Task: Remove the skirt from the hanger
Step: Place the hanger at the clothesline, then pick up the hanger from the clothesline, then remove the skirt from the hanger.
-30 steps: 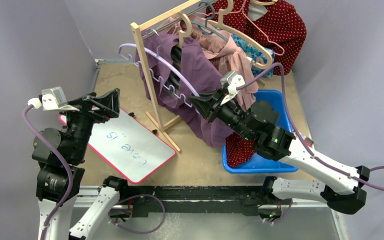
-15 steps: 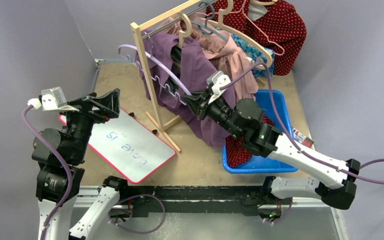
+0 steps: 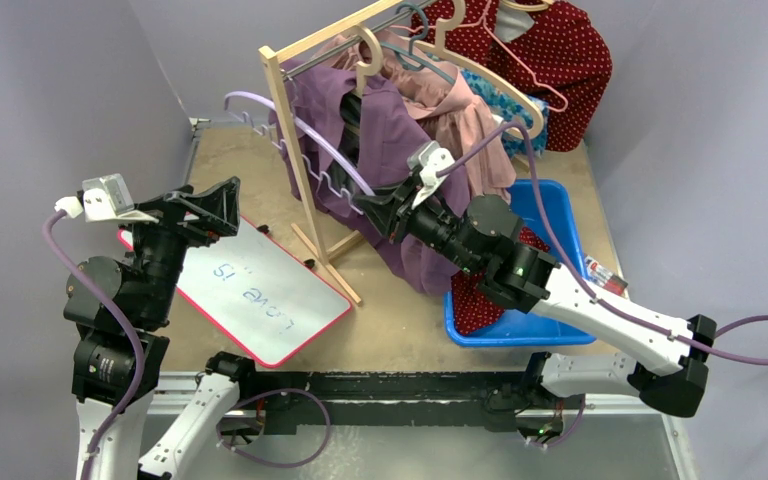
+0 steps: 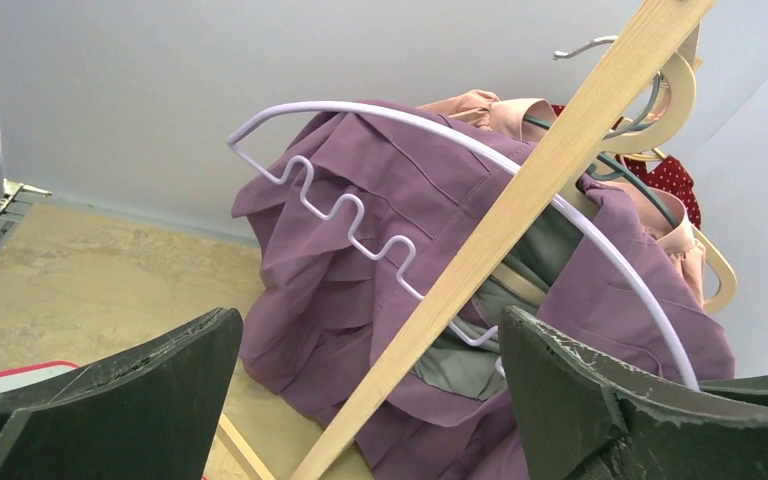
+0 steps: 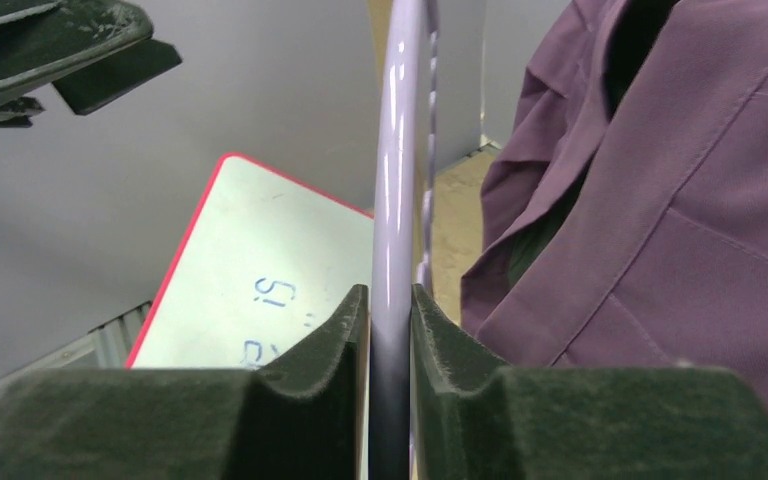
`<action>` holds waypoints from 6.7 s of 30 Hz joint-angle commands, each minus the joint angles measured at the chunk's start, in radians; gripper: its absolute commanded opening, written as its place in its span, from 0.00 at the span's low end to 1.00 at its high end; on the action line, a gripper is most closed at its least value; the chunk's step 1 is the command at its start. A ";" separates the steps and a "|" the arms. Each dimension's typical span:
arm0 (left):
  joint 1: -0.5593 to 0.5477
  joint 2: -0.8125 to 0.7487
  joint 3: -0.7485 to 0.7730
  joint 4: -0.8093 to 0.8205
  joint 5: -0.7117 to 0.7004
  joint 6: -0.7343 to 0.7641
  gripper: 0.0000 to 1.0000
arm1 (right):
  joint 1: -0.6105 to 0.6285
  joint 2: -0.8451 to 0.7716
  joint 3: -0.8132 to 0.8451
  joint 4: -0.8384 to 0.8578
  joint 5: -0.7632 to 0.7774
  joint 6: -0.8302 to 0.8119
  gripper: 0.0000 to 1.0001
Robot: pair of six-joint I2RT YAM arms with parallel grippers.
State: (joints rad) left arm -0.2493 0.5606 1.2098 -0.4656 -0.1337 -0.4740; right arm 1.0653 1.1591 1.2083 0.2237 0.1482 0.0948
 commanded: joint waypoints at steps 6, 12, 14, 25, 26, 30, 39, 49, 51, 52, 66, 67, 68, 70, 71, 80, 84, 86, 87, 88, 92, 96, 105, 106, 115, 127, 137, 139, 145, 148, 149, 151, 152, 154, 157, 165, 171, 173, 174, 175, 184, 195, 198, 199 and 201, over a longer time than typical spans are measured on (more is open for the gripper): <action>-0.001 0.015 -0.003 0.043 0.020 -0.011 1.00 | 0.002 -0.067 0.065 -0.117 -0.012 0.094 0.55; -0.001 0.009 -0.020 0.047 0.019 -0.007 1.00 | 0.002 -0.171 0.065 -0.273 -0.035 0.142 0.77; 0.000 0.006 -0.029 0.051 0.020 -0.008 1.00 | 0.002 -0.225 0.040 -0.321 -0.037 0.165 0.80; 0.000 -0.003 -0.060 0.078 0.021 -0.012 1.00 | 0.001 -0.406 -0.097 -0.642 0.279 0.311 0.83; -0.001 -0.002 -0.056 0.075 0.021 -0.011 1.00 | 0.001 -0.392 -0.092 -0.658 0.308 0.313 0.83; -0.001 -0.002 -0.042 0.056 0.015 -0.006 1.00 | 0.001 -0.316 -0.027 -0.656 0.343 0.262 0.83; -0.001 -0.007 -0.024 0.040 0.012 -0.018 1.00 | 0.001 -0.162 0.226 -0.557 0.355 0.058 0.85; 0.000 0.008 -0.018 0.044 0.023 -0.030 1.00 | -0.131 -0.001 0.441 -0.472 0.329 -0.105 0.92; -0.001 0.008 -0.018 0.046 0.027 -0.032 1.00 | -0.243 0.042 0.494 -0.506 0.219 -0.069 0.90; -0.001 0.009 -0.020 0.047 0.029 -0.031 1.00 | -0.278 0.067 0.526 -0.531 0.183 -0.056 0.89; -0.001 -0.007 -0.046 0.038 0.042 -0.015 1.00 | -0.368 0.206 0.584 -0.582 -0.045 0.001 0.78; -0.001 -0.009 -0.047 0.038 0.041 -0.015 1.00 | -0.378 0.214 0.587 -0.585 -0.063 0.002 0.75; 0.000 -0.012 -0.049 0.038 0.040 -0.015 1.00 | -0.386 0.222 0.590 -0.584 -0.082 0.002 0.73; -0.001 -0.014 -0.054 0.038 0.040 -0.017 1.00 | -0.404 0.241 0.603 -0.594 -0.134 0.002 0.72; -0.001 -0.014 -0.055 0.038 0.040 -0.018 1.00 | -0.414 0.256 0.622 -0.612 -0.160 0.002 0.71; -0.001 -0.013 -0.060 0.041 0.042 -0.027 1.00 | -0.419 0.353 0.723 -0.716 -0.293 -0.042 0.56; -0.001 -0.011 -0.065 0.050 0.044 -0.035 1.00 | -0.419 0.382 0.762 -0.732 -0.341 -0.072 0.51; -0.001 -0.008 -0.065 0.051 0.045 -0.037 1.00 | -0.419 0.393 0.775 -0.730 -0.347 -0.084 0.46; -0.001 -0.007 -0.063 0.051 0.046 -0.037 1.00 | -0.419 0.395 0.777 -0.727 -0.348 -0.089 0.43; -0.001 -0.007 -0.061 0.051 0.046 -0.038 1.00 | -0.419 0.395 0.776 -0.720 -0.344 -0.094 0.40; -0.001 -0.004 -0.054 0.051 0.046 -0.041 1.00 | -0.419 0.392 0.771 -0.672 -0.335 -0.096 0.23; -0.001 -0.005 -0.046 0.047 0.045 -0.043 1.00 | -0.419 0.380 0.749 -0.590 -0.331 -0.089 0.03; -0.001 -0.003 -0.036 0.048 0.043 -0.049 1.00 | -0.419 0.252 0.518 -0.198 -0.332 -0.005 0.00; -0.001 -0.002 -0.035 0.048 0.044 -0.050 1.00 | -0.419 0.237 0.491 -0.138 -0.333 0.003 0.00; -0.001 -0.011 -0.030 0.040 0.041 -0.050 1.00 | -0.419 0.201 0.260 0.324 -0.331 0.069 0.00; -0.001 -0.017 -0.036 0.009 0.025 -0.047 1.00 | -0.419 0.070 0.044 0.591 -0.248 0.091 0.00; 0.000 -0.001 -0.043 0.009 0.046 -0.050 1.00 | -0.419 -0.061 -0.006 0.332 -0.176 0.063 0.00; -0.001 0.001 -0.046 -0.003 0.028 -0.051 1.00 | -0.419 -0.110 -0.037 0.203 -0.190 0.073 0.00; -0.001 0.021 -0.077 0.012 0.023 -0.061 1.00 | -0.419 -0.245 -0.063 -0.187 -0.287 0.163 0.00; -0.001 0.033 -0.094 0.034 0.030 -0.068 1.00 | -0.419 -0.307 -0.069 -0.369 -0.331 0.200 0.00; -0.001 0.040 -0.099 0.043 0.035 -0.070 1.00 | -0.419 -0.326 -0.071 -0.424 -0.331 0.209 0.00; -0.001 0.053 -0.104 0.054 0.046 -0.073 1.00 | -0.419 -0.376 -0.069 -0.535 -0.313 0.221 0.00; -0.001 0.058 -0.105 0.056 0.047 -0.073 1.00 | -0.419 -0.394 -0.068 -0.585 -0.299 0.228 0.00; -0.001 0.067 -0.111 0.062 0.049 -0.076 1.00 | -0.419 -0.435 -0.075 -0.656 -0.290 0.235 0.00; -0.001 0.071 -0.121 0.076 0.056 -0.084 1.00 | -0.419 -0.496 -0.095 -0.728 -0.299 0.214 0.00; -0.001 0.075 -0.119 0.082 0.088 -0.088 1.00 | -0.418 -0.537 -0.089 -0.900 -0.374 0.072 0.00; -0.001 0.073 -0.109 0.070 0.102 -0.090 1.00 | -0.418 -0.538 -0.063 -0.918 -0.513 0.014 0.00; -0.001 0.066 -0.109 0.064 0.102 -0.091 1.00 | -0.418 -0.552 -0.048 -0.933 -0.538 0.002 0.00; -0.001 0.064 -0.111 0.064 0.101 -0.093 1.00 | -0.418 -0.561 -0.040 -0.941 -0.550 -0.004 0.00; -0.001 0.060 -0.110 0.062 0.101 -0.094 1.00 | -0.418 -0.570 -0.032 -0.948 -0.563 -0.008 0.00; -0.001 0.069 -0.099 0.064 0.112 -0.091 1.00 | -0.418 -0.491 0.046 -0.937 -0.721 -0.146 0.00; -0.001 0.059 -0.069 0.027 0.100 -0.078 1.00 | -0.416 -0.249 0.159 -0.716 -0.730 -0.211 0.00; -0.001 0.067 -0.056 0.017 0.103 -0.074 1.00 | -0.400 -0.202 0.201 -0.662 -0.679 -0.214 0.00; -0.001 0.067 -0.049 0.011 0.103 -0.072 1.00 | -0.388 -0.197 0.207 -0.638 -0.668 -0.213 0.00; -0.001 0.067 -0.041 0.002 0.103 -0.068 1.00 | -0.362 -0.193 0.213 -0.599 -0.654 -0.211 0.00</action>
State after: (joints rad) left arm -0.2493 0.6266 1.1133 -0.4694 -0.0338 -0.5568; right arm 0.6651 0.9897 1.3254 -0.6453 -0.5152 -0.0948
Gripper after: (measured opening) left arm 0.998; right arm 0.136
